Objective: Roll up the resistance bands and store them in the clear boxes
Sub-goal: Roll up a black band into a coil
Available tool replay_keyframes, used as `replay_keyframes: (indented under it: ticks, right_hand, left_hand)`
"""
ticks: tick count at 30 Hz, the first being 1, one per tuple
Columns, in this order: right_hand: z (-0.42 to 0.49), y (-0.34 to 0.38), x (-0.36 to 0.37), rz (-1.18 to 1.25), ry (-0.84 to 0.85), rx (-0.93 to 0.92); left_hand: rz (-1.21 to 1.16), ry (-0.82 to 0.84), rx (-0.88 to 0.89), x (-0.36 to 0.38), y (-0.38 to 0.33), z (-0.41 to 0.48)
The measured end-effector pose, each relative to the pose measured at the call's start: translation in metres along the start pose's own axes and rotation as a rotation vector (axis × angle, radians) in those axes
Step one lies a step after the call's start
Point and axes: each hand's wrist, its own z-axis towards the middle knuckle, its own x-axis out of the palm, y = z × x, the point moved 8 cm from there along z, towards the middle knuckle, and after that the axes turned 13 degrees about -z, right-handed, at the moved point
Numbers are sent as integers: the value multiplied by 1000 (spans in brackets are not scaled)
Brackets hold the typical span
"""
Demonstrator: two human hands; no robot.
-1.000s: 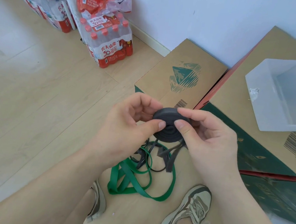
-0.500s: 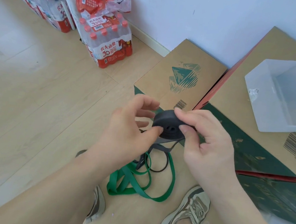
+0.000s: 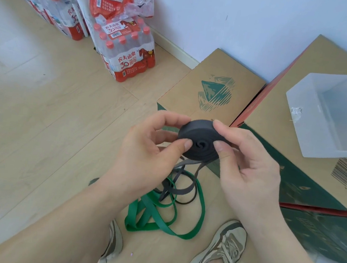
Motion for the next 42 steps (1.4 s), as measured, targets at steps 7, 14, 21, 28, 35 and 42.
replay_keyframes:
  ticks: [7,14,21,28,35,42]
  right_hand:
    - [-4,6,5,-112,25,-55]
    - [-1,-5,0,306,18,273]
    - [-3,-6,2,125,65,173]
    - [-5,-2,-1,-112,65,25]
    - [-23,20,-13,-152,28,26]
    - [-54,54,-39,-89,294,280]
  left_hand:
    - [297,78,203,10,-11,-6]
    - [-135,-78,30,-6,1,4]
    - [-22,-49,-36,-4,7,3]
    - [209,129,77,15,-3,-5]
    - [148,98,90,16,-8,-27]
    - [171,61,91,24,-40,-93]
